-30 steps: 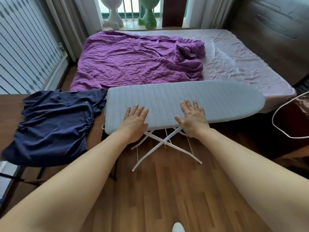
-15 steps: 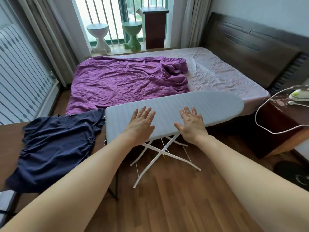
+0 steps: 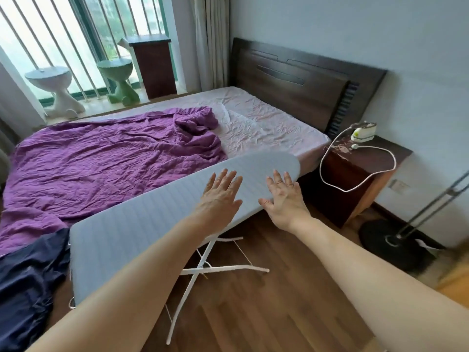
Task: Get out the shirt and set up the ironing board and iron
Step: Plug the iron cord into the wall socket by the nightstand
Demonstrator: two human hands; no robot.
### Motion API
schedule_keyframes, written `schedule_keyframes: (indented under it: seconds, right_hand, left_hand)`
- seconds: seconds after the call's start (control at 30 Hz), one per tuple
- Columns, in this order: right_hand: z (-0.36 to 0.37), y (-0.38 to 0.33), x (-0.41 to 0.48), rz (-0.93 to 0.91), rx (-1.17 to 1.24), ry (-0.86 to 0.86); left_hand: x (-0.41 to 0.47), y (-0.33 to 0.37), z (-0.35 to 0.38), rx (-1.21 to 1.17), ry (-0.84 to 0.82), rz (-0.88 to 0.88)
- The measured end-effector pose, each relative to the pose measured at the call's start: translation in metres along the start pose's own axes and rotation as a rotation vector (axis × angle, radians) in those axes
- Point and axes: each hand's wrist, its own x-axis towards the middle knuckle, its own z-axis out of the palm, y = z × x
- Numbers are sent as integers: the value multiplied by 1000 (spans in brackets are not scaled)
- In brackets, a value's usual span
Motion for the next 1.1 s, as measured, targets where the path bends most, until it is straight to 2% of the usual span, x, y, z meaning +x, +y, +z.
schedule_keyframes:
  seconds: [0.27,0.47,0.7,0.9,1.1]
  right_hand:
    - [-42,106,55,168,38,117]
    - [-66,183,61,387,44,217]
    - [-85,240,74,634,33,343]
    - [-88,270,99,784,59,363]
    - [-86,316,136,844,46,355]
  left_hand:
    - [141,65,5,-43,19,222]
    - [229,135,14,-72,64,511]
    - [314,191,23,-84,115,786]
    - [373,213,30,-103,94,922]
    - [434,237,55,-94,73,967]
